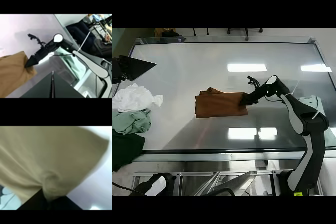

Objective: Fold the shirts.

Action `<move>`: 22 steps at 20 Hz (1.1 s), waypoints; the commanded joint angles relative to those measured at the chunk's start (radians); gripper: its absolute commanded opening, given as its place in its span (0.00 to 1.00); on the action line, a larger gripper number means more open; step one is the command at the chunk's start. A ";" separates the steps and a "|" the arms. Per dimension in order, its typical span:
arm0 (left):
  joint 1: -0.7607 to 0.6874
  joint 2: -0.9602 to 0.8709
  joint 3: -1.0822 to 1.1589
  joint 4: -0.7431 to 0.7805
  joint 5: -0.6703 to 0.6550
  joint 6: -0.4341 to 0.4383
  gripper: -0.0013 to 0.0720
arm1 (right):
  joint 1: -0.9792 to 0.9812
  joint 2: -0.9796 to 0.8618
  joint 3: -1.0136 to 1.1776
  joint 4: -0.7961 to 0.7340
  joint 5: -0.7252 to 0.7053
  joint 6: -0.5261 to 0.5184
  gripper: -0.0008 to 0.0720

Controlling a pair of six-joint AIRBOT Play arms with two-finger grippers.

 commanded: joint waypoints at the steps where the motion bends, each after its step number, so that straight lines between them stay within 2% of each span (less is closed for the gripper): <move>1: 0.001 0.001 0.000 0.001 -0.002 0.001 0.04 | 0.004 0.055 0.018 0.120 0.006 -0.035 0.04; 5: 0.001 0.001 0.000 0.001 -0.010 0.001 0.04 | -0.103 0.211 0.071 0.151 0.013 0.020 0.04; 12: 0.001 0.001 0.000 0.001 -0.056 0.002 0.04 | -0.519 0.436 0.116 0.150 0.008 0.311 0.04; 15: 0.001 0.001 0.000 0.001 -0.073 0.036 0.04 | -0.702 0.471 0.116 0.154 0.023 0.385 0.04; 17: 0.001 0.001 0.000 0.001 -0.085 0.036 0.04 | -0.803 0.471 0.116 0.153 0.091 0.430 0.04; 22: 0.001 0.001 0.000 0.001 -0.084 0.054 0.04 | -0.941 0.474 0.116 0.103 0.190 0.533 0.04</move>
